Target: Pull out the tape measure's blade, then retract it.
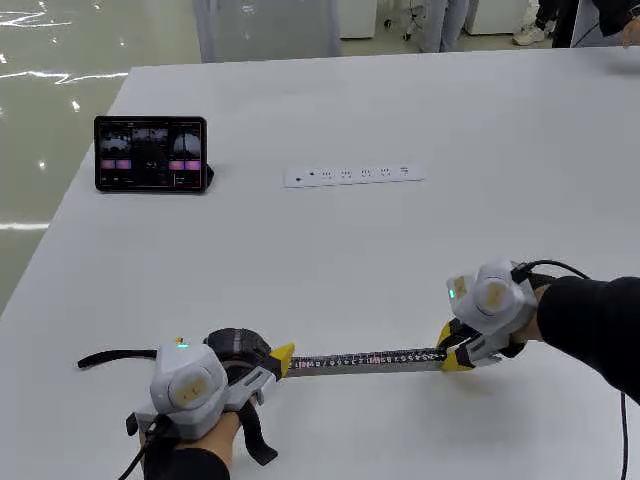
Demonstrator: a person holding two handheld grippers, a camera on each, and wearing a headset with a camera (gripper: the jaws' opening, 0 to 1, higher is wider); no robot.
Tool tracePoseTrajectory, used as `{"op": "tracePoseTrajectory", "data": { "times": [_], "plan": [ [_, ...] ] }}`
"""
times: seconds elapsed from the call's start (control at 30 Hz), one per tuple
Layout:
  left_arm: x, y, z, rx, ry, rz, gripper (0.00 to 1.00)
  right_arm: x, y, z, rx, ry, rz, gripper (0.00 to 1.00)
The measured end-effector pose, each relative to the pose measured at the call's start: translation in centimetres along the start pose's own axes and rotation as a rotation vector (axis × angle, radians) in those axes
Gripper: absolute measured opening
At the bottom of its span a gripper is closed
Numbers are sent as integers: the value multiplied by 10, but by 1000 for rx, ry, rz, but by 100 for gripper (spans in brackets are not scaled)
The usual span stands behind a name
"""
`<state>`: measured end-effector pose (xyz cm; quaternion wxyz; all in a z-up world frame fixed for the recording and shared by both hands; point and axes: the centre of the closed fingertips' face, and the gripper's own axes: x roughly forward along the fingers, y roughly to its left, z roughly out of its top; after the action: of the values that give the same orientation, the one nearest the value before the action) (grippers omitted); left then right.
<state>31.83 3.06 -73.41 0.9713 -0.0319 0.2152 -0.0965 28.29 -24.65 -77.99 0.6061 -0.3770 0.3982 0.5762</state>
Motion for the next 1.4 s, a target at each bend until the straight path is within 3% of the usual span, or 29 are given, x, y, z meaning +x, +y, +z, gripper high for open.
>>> {"op": "tracePoseTrajectory", "data": {
  "times": [0.13,0.23,0.4,0.57,0.7,0.8,1.1,1.4],
  "plan": [
    [1,-3,-3,12,11,-12,85,0,-1,-1,64,-9,-3,11],
    [1,-3,-7,-2,30,-12,74,0,-1,-1,95,-23,-8,10],
    [4,1,-9,-33,50,1,65,1,0,-1,61,1,-1,10],
    [4,-1,-11,-19,69,-5,64,1,1,0,33,27,13,10],
    [4,-2,-12,-16,121,-4,63,1,1,-1,8,31,13,10],
    [4,-2,-14,-5,133,-8,62,1,0,0,30,27,11,9],
    [4,-2,-14,-10,137,-13,63,2,0,3,63,48,6,10],
    [4,-2,-15,-5,152,-20,63,3,0,4,44,65,10,10]
  ]
}}
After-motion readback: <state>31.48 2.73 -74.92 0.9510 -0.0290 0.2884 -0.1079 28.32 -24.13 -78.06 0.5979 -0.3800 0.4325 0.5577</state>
